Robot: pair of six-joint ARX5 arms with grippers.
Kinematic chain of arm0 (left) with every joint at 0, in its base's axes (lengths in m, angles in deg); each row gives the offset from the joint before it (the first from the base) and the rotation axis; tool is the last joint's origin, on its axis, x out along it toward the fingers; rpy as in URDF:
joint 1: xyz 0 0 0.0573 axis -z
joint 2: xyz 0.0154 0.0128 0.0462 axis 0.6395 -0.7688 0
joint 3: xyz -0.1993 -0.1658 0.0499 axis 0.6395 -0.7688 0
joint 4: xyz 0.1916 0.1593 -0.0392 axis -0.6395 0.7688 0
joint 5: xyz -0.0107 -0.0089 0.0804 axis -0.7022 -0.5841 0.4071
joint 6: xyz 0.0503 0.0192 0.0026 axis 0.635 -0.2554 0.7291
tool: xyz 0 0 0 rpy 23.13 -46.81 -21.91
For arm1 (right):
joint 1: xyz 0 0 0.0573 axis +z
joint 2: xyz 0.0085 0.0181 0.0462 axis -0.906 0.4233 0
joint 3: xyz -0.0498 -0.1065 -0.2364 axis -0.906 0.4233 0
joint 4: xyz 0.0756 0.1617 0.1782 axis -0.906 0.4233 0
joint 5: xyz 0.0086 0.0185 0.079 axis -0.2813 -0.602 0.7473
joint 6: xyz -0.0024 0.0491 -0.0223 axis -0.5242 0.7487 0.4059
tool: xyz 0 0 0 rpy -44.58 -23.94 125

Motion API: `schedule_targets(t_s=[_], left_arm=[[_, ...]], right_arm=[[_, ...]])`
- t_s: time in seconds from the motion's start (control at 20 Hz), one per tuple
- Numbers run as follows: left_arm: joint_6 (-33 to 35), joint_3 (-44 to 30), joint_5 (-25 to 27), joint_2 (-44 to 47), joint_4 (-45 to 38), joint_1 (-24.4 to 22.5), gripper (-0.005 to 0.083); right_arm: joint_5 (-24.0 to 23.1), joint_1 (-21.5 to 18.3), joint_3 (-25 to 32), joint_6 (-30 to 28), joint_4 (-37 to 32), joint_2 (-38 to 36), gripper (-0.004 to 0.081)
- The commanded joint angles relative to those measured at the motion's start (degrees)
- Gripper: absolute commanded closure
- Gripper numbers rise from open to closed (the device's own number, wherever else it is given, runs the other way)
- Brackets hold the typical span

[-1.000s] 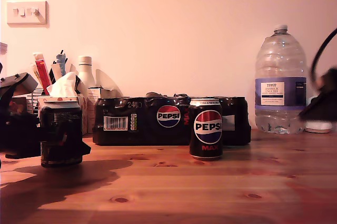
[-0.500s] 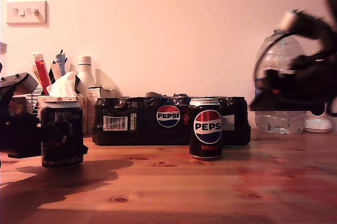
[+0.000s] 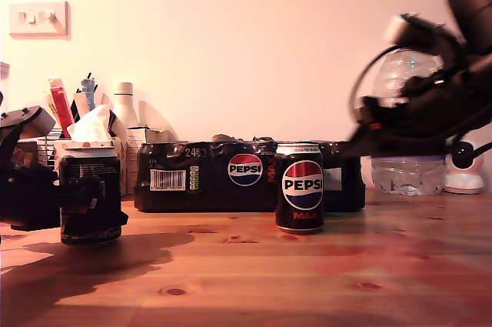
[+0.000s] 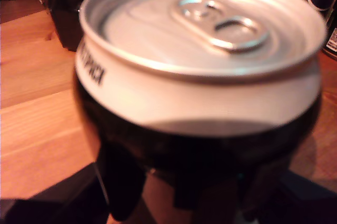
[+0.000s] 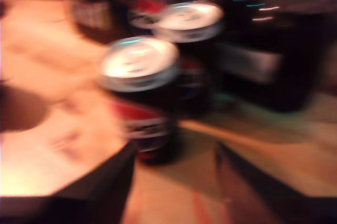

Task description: Stack up the Pepsi cans on top of each other

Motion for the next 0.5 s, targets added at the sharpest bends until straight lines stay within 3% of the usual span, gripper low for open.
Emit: schedule_targets(t_s=[0.0,0.25,0.45], left_arm=[[0.26,-0.28,-0.07,-0.87,-0.72,0.11,0.0440],[0.72,-0.28,-0.04,-0.87,-0.72,0.11,0.0440],[0.72,-0.28,-0.04,-0.87,-0.74,0.11,0.0440]], right_arm=[[-0.20,1.57,-0.15,1.29,-0.90,0.70,0.0017],[-4.96,2.56,-0.24,3.85,-2.10,0.70,0.0017],[-5.31,2.54,-0.26,3.65,-4.70,1.97,0.0017]])
